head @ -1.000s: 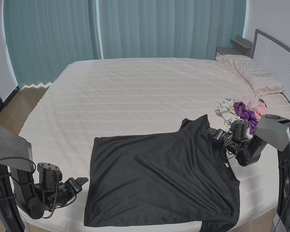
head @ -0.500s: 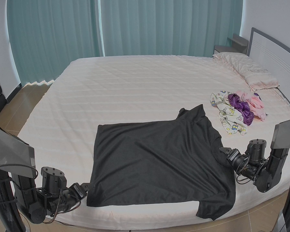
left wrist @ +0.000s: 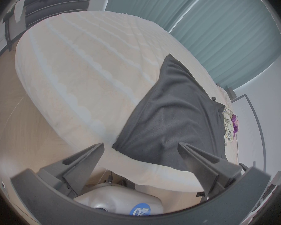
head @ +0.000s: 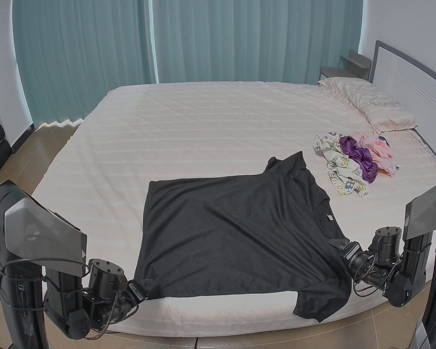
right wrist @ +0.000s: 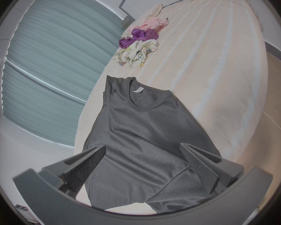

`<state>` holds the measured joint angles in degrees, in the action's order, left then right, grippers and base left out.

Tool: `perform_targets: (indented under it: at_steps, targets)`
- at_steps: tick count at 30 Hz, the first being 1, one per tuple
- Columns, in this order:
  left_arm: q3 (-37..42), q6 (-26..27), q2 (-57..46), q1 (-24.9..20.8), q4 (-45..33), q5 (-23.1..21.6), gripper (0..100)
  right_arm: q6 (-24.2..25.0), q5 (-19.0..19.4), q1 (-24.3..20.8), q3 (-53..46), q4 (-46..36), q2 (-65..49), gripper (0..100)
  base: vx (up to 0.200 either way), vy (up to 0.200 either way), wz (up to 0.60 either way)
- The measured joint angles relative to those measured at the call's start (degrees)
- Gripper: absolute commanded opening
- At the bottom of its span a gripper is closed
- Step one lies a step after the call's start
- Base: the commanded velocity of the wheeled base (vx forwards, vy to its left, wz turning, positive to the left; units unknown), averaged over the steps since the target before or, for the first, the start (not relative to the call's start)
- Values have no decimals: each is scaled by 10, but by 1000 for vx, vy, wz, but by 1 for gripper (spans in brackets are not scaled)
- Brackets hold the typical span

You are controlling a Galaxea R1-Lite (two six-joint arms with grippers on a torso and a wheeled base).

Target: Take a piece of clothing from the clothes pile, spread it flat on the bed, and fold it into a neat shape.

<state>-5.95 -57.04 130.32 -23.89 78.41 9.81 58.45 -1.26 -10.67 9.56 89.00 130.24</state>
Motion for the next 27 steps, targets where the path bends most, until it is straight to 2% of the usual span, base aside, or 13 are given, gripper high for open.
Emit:
perform_targets:
  at_steps: [5,18,19,24,27]
  targets:
    - [-29,0,25,-15,1,28,100,2,0,-5,-4,0,1,100,0,0,0]
    - [-53,7,50,-21,1,42,100,2,0,-9,-5,0,1,100,0,0,0]
    - [-55,7,51,-20,1,45,0,1,0,-9,-6,0,1,100,0,0,0]
    - [-63,8,58,-16,0,53,0,-7,0,-10,-16,0,0,100,0,0,0]
    - [-62,8,61,-15,1,58,0,-34,1,-7,-23,0,0,100,0,0,0]
